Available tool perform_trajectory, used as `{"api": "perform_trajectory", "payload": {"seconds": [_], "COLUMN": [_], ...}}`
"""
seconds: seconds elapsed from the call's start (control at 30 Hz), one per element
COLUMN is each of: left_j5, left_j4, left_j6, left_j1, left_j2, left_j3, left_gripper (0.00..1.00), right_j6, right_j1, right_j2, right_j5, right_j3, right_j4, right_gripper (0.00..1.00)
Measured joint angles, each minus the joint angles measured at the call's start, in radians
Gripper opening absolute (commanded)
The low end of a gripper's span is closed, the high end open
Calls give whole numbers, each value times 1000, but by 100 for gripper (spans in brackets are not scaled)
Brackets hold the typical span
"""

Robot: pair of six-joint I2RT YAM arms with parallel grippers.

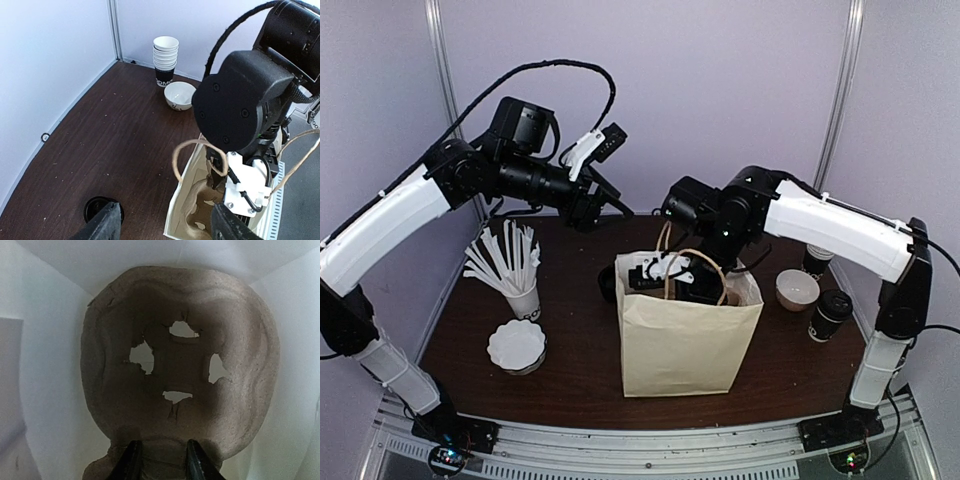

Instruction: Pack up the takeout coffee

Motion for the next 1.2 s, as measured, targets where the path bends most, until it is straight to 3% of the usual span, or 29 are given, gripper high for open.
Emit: {"api": "perform_trajectory", "payload": {"seconds": [0.53, 1.0, 1.2], "left_j5": [-40, -48, -49], "left_j4": [19, 38, 39], "left_j6": [0, 0, 0], "left_j1": [29, 34, 34], "left_j2": [-52, -65, -65], "left_j3": [-78, -103, -105], "left_gripper": [66, 66, 66], "right_j6": [15, 23, 26], "right_j1": [71, 90, 92], "right_j2": [20, 26, 26], "right_j5": [40, 60, 64], "right_j3": [-137, -245, -245], "right_j4": [79, 162, 166], "right_gripper": [31, 48, 50]}}
